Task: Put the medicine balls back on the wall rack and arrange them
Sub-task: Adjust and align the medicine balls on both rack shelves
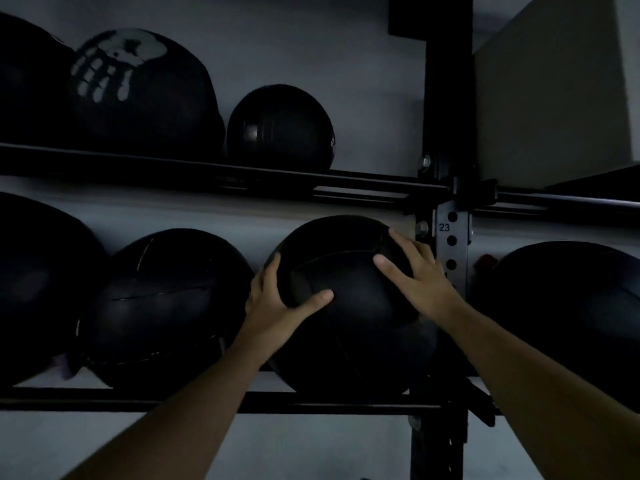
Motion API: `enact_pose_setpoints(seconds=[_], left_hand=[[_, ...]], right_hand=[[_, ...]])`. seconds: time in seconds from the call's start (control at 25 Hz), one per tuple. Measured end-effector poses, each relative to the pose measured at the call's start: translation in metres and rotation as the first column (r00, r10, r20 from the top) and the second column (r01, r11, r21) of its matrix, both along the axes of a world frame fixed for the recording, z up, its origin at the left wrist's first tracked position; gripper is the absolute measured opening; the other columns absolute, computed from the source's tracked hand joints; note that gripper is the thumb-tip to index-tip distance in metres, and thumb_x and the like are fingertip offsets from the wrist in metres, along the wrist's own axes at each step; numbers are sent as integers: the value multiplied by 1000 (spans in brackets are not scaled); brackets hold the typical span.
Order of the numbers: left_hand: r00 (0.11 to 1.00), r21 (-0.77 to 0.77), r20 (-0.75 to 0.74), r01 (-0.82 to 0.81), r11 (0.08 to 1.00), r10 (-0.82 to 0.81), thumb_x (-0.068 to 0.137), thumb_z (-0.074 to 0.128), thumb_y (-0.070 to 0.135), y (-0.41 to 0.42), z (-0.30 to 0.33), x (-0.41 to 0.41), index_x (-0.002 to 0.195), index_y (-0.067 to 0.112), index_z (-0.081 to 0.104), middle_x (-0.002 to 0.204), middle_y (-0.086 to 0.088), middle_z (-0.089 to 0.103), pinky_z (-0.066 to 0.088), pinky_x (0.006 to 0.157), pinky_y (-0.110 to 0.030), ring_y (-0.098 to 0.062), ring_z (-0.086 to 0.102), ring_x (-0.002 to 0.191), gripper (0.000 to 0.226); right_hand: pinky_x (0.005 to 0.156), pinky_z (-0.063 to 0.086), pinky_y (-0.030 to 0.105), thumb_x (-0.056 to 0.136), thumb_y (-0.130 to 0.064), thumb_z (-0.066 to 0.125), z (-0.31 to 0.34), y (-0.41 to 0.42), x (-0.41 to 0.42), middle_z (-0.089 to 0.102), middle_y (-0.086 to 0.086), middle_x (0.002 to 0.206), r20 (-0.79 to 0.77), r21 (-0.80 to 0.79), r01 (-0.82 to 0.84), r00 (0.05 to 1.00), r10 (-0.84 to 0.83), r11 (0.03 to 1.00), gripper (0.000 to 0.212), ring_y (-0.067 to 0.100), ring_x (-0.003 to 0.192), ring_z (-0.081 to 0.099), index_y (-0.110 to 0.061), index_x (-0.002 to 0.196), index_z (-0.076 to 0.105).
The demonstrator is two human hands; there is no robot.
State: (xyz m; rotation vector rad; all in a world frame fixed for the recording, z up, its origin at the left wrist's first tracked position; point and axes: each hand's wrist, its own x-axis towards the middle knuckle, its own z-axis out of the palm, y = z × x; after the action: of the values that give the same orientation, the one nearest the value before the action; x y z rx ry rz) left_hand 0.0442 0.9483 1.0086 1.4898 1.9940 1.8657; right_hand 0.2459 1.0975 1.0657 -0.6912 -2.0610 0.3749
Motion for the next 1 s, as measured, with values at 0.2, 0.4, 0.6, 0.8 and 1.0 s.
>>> enact_pose_setpoints(seconds=[0.2, 0.4, 0.6, 0.8, 1.0], left_hand=[[980, 148, 29, -198, 969, 196, 52, 53, 99, 29, -4, 6, 154, 59, 23, 166, 2, 25, 27, 121, -63, -38, 24, 152, 114], [972, 35, 144, -191, 981, 184, 52, 52, 103, 34, 39, 6, 151, 59, 29, 166, 2, 27, 24, 122, -66, -41, 26, 152, 111], [953, 131, 117, -292, 947, 278, 64, 41, 100, 40, 26, 12, 156, 49, 33, 168, 2, 32, 23, 123, -64, -35, 29, 155, 106], [957, 265, 116, -286, 921, 264, 71, 49, 92, 50, 26, 9, 143, 50, 51, 154, 11, 52, 35, 120, -58, -25, 45, 146, 84], [959, 177, 152, -263, 948, 238, 65, 47, 95, 53, 56, -4, 139, 44, 56, 143, 5, 59, 46, 111, -55, -30, 57, 132, 91]], right_hand=[[125, 18, 65, 70, -97, 31, -1, 28, -13, 19, -6, 172, -55, 45, -3, 998, 5, 999, 90, 35, 158, 15, -65, 153, 16], [128, 16, 59, 78, -95, 36, 51, 52, -27, 26, 8, 173, 26, -66, -87, 996, 89, 994, 88, 38, 159, 21, -54, 156, 33], [126, 20, 63, 77, -96, 34, 55, 45, -38, 25, 11, 172, -9, -90, -53, 999, 52, 995, 92, 43, 158, 21, -50, 156, 37], [126, 21, 63, 80, -92, 34, 24, 37, -22, 24, 1, 173, -32, 31, -102, 994, 103, 994, 86, 39, 159, 18, -55, 157, 28], [129, 20, 56, 92, -80, 41, 58, 44, -41, 30, 7, 173, 15, 0, -118, 993, 118, 993, 79, 35, 160, 23, -41, 161, 34]])
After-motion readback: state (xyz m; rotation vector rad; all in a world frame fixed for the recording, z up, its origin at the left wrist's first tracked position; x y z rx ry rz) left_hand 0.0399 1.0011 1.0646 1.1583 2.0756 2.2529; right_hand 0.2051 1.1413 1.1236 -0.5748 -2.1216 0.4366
